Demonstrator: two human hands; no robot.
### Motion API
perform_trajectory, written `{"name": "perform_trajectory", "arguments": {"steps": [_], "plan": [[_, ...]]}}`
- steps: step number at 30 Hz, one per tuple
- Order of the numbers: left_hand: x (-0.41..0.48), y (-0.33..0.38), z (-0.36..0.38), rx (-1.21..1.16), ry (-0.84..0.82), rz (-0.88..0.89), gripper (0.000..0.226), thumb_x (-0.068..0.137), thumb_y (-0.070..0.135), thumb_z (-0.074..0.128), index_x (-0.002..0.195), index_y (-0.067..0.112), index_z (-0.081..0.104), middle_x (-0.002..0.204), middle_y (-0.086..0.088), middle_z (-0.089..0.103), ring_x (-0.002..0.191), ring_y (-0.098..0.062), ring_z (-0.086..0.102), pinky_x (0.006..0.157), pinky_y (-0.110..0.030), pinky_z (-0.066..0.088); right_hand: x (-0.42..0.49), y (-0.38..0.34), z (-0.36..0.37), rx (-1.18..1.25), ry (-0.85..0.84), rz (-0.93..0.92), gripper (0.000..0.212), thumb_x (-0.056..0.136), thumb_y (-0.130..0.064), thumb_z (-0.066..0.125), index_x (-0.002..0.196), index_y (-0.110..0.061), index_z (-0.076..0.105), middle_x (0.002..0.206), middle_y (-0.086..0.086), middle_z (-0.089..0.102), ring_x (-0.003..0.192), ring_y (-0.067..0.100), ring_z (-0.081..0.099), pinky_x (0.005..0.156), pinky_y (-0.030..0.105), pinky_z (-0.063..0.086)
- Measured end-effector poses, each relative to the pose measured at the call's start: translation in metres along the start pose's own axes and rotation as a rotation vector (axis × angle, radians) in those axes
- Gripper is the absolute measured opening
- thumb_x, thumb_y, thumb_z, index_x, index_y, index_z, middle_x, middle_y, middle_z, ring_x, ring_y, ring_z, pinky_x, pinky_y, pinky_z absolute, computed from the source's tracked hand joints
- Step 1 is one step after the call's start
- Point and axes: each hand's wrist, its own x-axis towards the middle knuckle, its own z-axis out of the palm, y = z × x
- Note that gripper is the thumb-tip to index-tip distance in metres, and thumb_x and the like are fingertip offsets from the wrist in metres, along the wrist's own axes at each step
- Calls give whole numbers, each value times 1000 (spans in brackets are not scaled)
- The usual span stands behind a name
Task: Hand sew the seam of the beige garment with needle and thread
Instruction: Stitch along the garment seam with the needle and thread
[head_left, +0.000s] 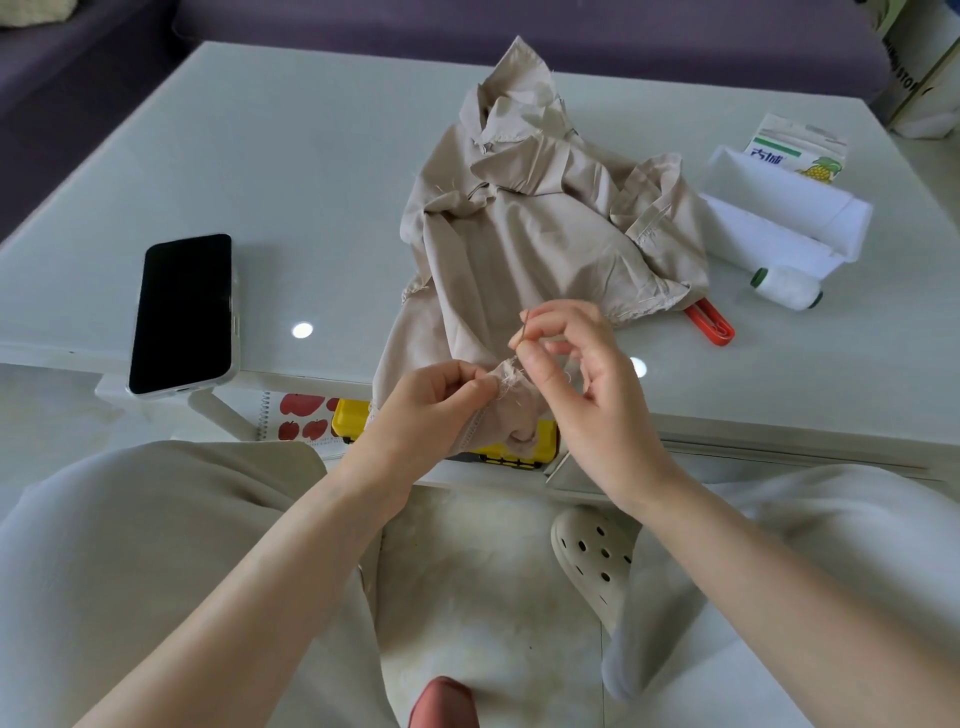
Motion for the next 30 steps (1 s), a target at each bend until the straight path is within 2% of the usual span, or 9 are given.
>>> {"name": "perform_trajectory", "arguments": {"steps": [4, 7, 10, 13, 15, 17, 21, 26, 30], "plan": [[0, -1, -1, -31, 25, -15, 19, 96, 22, 52, 83, 13, 63, 79, -4, 62, 69, -12, 55, 54, -15, 44, 5, -2, -7, 293, 24, 162, 12, 97, -12, 50, 92, -21, 56, 101, -5, 65, 106, 6, 59, 95, 21, 42], [0, 0, -1, -74, 46, -11, 19, 96, 19, 51, 81, 12, 60, 68, 2, 59, 52, -3, 50, 44, -10, 38, 7, -4, -7, 424, 53, 279, 15, 99, -6, 41, 88, -11, 50, 77, -4, 67, 104, 11, 64, 93, 23, 46], [-1, 0, 0, -105, 52, -6, 20, 96, 16, 51, 79, 12, 59, 60, 6, 58, 46, 1, 51, 42, -10, 37, 9, -9, -7, 653, 48, 399, 21, 101, -3, 32, 84, -9, 44, 56, -2, 55, 77, 14, 68, 84, 26, 52], [1, -1, -1, -111, 90, 2, 20, 96, 16, 52, 77, 14, 58, 61, 4, 58, 46, -1, 52, 42, -11, 38, 8, -15, -11, 792, 42, 479, 24, 100, -2, 28, 82, -10, 41, 52, -3, 39, 48, 10, 43, 62, 26, 53], [1, -2, -1, -113, 118, 8, 20, 95, 16, 53, 77, 15, 59, 60, 5, 58, 46, -1, 52, 41, -12, 37, 4, -13, -13, 705, 25, 524, 25, 99, -2, 28, 79, -12, 38, 52, -6, 33, 44, 7, 27, 43, 19, 36], [1, -3, -2, -124, 135, 11, 19, 95, 17, 53, 77, 15, 59, 58, 7, 59, 46, -2, 53, 40, -12, 37, -1, -8, -13, 521, 4, 561, 25, 98, -1, 28, 77, -12, 38, 52, -9, 31, 42, 5, 22, 39, 17, 21], [2, -3, -3, -131, 151, 13, 18, 95, 19, 54, 79, 15, 60, 66, 2, 61, 53, -7, 53, 42, -14, 37, -12, 3, -10, 229, -15, 550, 18, 99, -12, 40, 84, -17, 48, 49, -17, 36, 45, 2, 32, 47, 13, 27], [1, -3, -2, -126, 134, -10, 18, 95, 24, 53, 79, 19, 61, 74, 0, 60, 62, -10, 52, 47, -17, 39, -13, 1, -14, 139, -78, 477, 8, 94, -14, 55, 88, -10, 60, 48, -15, 37, 46, 1, 36, 49, 10, 34], [-1, -4, -2, -126, 116, -9, 17, 95, 24, 53, 80, 18, 61, 72, 2, 60, 57, -5, 53, 45, -16, 39, -15, 3, -14, 46, -188, 494, 19, 95, -21, 54, 88, -10, 67, 44, -18, 45, 45, -2, 43, 51, 9, 34]]}}
